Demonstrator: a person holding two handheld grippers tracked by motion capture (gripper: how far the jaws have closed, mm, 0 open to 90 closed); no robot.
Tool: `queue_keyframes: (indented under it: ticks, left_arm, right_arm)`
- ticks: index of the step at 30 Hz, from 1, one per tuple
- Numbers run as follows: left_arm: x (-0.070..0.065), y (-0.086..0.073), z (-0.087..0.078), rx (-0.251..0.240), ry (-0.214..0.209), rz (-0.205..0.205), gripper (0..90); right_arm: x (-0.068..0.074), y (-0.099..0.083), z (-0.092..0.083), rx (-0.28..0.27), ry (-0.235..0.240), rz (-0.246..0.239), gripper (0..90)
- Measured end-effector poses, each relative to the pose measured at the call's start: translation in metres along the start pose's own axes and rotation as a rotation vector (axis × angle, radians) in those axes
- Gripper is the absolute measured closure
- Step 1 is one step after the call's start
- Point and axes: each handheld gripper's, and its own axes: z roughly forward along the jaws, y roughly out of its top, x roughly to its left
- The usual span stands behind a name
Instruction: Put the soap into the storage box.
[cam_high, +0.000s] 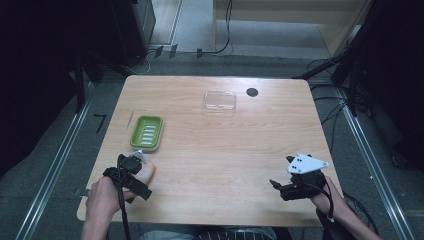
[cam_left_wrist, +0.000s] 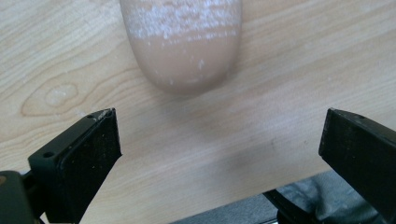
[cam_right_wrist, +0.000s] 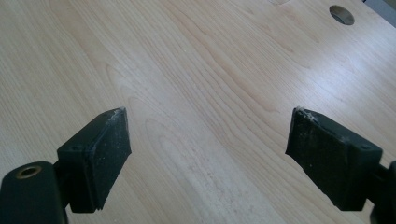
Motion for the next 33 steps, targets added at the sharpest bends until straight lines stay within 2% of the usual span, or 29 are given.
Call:
queue_keyframes:
  ticks: [9, 20, 33]
  left_arm:
    - [0.004, 0.008, 0.002, -0.019, -0.009, -0.030, 0.0]
    - [0.007, 0.019, 0.004, -0.007, -0.020, -0.032, 0.0]
    - [0.014, 0.037, 0.012, -0.008, -0.023, -0.066, 0.0]
  right_arm:
    - [0.000, 0.000, 0.000, 0.000, 0.002, 0.001, 13.6]
    - [-0.001, 0.000, 0.000, 0.000, 0.000, 0.000, 13.6]
    - [-0.001, 0.000, 0.000, 0.000, 0.000, 0.001, 13.6]
